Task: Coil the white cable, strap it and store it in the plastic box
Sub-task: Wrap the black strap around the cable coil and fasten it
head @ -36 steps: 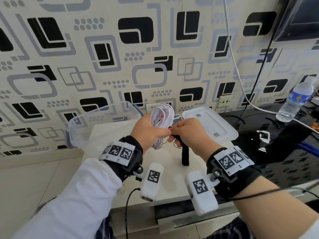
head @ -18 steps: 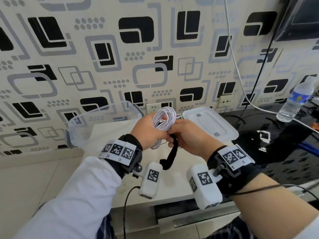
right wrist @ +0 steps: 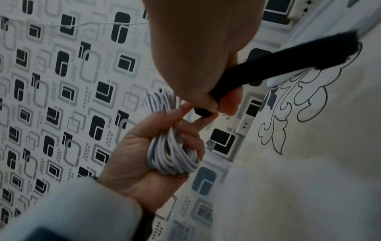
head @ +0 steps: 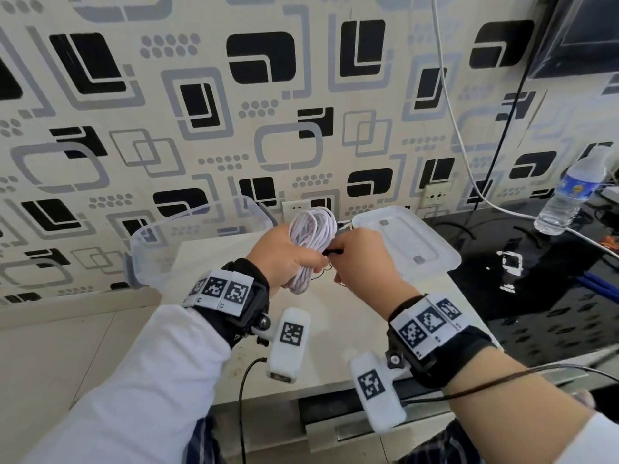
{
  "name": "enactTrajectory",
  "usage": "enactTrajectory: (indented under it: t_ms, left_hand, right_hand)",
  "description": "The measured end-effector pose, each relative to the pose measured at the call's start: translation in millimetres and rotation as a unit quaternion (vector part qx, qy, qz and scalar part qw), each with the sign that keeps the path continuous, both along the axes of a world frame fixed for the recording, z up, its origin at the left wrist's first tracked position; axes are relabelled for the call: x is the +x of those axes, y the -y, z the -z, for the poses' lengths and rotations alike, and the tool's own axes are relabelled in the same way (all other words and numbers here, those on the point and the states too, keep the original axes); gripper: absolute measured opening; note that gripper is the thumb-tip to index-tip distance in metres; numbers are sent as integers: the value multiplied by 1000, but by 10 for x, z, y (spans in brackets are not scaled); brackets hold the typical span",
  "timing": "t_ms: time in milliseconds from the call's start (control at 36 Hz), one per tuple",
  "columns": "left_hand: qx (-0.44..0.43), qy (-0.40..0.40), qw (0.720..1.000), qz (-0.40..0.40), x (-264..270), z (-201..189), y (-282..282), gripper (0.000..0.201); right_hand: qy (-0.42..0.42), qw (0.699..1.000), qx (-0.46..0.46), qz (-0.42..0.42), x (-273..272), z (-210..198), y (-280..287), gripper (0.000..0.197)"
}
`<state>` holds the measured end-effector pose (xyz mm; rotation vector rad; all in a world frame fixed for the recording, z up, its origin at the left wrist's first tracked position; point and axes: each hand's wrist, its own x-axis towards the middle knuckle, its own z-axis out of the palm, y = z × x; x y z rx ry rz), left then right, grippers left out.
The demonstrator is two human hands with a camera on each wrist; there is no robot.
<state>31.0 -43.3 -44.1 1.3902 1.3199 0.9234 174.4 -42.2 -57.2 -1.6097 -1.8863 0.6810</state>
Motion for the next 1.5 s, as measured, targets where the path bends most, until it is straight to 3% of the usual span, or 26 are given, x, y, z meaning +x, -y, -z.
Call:
enactTrajectory:
  t_ms: [56, 111, 167, 222, 278, 417, 528, 722, 861, 944, 1055, 1111, 1194, 1333, 1500]
  left_hand:
    - [-6, 14, 1000, 21, 19, -3, 15, 41]
    - [-3, 28, 999, 40, 36, -15, 35, 42]
    - [1, 41, 998, 56, 39, -30, 56, 39]
    - [-4, 43, 996, 78, 42, -39, 67, 36]
    - [-12, 37, 996, 82, 52, -40, 77, 32]
    - [-8, 27, 998, 48, 57, -7, 52, 34]
    - [-9, 33, 998, 47, 45, 2, 36, 33]
    - [-10, 51, 998, 43, 32, -10, 26, 27]
    - [-16, 50, 998, 30, 3, -1, 12, 22]
    - [-5, 69, 998, -3, -9, 22, -7, 19]
    - [0, 104, 994, -15, -25, -5, -6, 32]
    - [7, 108, 994, -18, -26, -22, 4, 25]
    - [13, 121, 993, -10, -5, -42, 28, 25]
    - [21, 117, 992, 30, 36, -80, 72, 51]
    - [27, 93, 994, 48, 65, -83, 98, 49]
  right_hand:
    - [79, 997, 20, -4, -7, 7, 3, 22]
    - [143, 989, 32, 22, -22, 8, -5, 30]
    - [137, 989, 42, 35, -36, 6, -13, 37]
    - [143, 989, 29, 23, -44, 35, -16, 25]
    - [92, 995, 10, 23, -55, 45, 5, 10]
    - [-15, 994, -55, 96, -68, -45, -10, 19]
    - [17, 998, -24, 63, -49, -19, -19, 21]
    - [-7, 999, 5, 45, -39, 6, -11, 22]
    - [-84, 996, -14, 28, -48, -19, 10, 24]
    - [-245, 964, -100, 17, -45, -49, 16, 16]
    - [-460, 851, -252, 29, 8, -96, 6, 10]
    - [-496, 813, -305, 20, 62, -107, -15, 20]
    - [-456, 817, -352, -29, 128, -88, -35, 36]
    - [-465, 813, -344, -57, 147, -92, -28, 20]
    - [-414, 876, -244, -40, 138, -51, -56, 23]
